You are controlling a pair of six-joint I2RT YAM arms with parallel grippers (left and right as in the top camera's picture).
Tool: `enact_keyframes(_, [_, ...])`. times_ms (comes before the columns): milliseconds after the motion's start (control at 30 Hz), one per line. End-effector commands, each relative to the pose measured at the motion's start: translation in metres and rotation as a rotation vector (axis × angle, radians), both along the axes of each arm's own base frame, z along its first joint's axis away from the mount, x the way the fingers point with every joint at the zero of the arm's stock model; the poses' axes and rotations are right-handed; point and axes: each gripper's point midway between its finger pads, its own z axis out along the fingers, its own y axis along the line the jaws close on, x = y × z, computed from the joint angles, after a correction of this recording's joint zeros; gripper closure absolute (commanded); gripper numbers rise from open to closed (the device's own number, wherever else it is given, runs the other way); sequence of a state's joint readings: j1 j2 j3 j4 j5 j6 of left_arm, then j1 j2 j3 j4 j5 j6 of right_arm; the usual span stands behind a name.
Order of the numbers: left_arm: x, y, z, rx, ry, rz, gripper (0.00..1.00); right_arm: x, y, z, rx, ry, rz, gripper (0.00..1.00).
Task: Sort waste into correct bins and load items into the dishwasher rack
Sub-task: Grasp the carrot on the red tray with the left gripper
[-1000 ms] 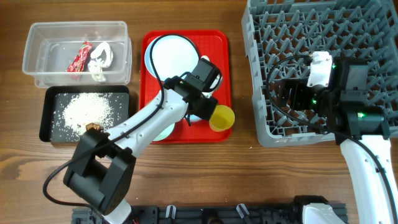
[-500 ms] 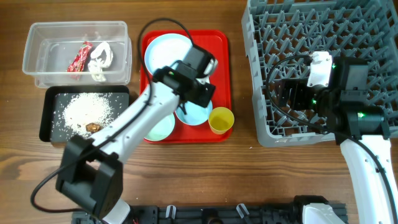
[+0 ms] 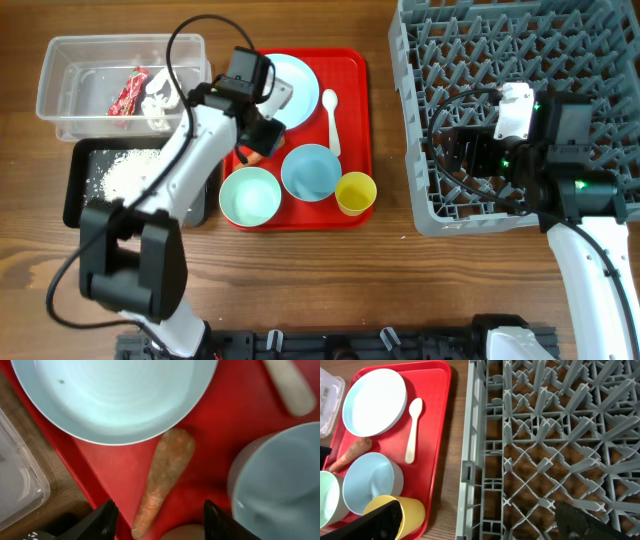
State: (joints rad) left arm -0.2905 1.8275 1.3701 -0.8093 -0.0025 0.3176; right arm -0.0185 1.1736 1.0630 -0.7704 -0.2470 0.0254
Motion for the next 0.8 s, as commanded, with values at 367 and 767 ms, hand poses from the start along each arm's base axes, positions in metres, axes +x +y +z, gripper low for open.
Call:
enact_keyframes(367, [-0.010, 0.000, -0.069, -0.021, 0.184, -0.008, 0.60, 0.005, 0.005, -0.012, 0.017, 0.052, 0.013, 0.00])
enact_keyframes(767, [-0.006, -0.002, -0.091, -0.017, 0.198, -0.010, 0.55, 0.006, 0.004, -0.014, 0.017, 0.059, 0.012, 0.00])
